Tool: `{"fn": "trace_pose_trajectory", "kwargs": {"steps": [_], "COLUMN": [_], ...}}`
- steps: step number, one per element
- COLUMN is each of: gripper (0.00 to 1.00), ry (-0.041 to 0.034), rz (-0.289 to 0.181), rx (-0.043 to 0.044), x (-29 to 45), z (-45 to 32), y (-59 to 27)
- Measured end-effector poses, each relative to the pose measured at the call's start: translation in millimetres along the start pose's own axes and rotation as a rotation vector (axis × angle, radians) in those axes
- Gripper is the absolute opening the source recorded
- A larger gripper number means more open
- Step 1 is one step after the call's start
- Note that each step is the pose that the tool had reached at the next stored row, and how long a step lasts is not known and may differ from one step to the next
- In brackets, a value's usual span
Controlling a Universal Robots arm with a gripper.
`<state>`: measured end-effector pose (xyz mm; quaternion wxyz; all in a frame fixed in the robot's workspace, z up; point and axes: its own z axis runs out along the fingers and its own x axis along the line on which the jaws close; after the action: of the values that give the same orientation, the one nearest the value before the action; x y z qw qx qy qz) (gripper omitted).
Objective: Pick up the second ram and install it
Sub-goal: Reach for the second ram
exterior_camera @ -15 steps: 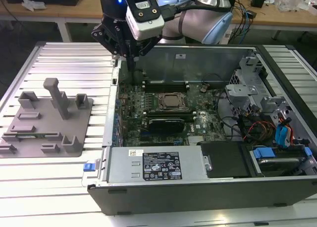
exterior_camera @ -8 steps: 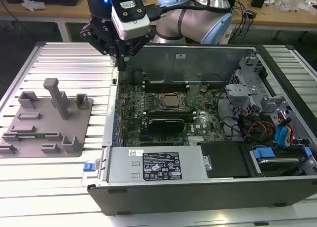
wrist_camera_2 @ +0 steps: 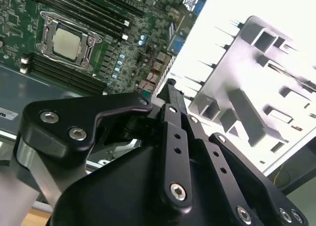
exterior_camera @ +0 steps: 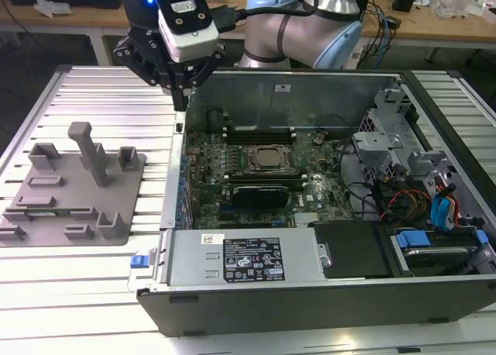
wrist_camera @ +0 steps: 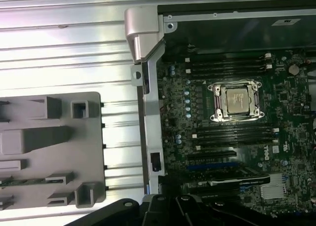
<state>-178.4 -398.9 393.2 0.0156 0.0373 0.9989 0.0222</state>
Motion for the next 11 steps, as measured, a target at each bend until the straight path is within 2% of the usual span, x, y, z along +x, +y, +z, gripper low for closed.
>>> {"fn": "trace_pose_trajectory", "kwargs": {"steps": [8,11], "gripper": [0.08,0.08], "ry": [-0.0045,-0.0070], "rz": [0.000,0.000], "rx": [-0.0003,-0.0005], "x": [17.8,27.2], "z": [-0.6,-0.9], "y": [-1.3,-2.0]}}
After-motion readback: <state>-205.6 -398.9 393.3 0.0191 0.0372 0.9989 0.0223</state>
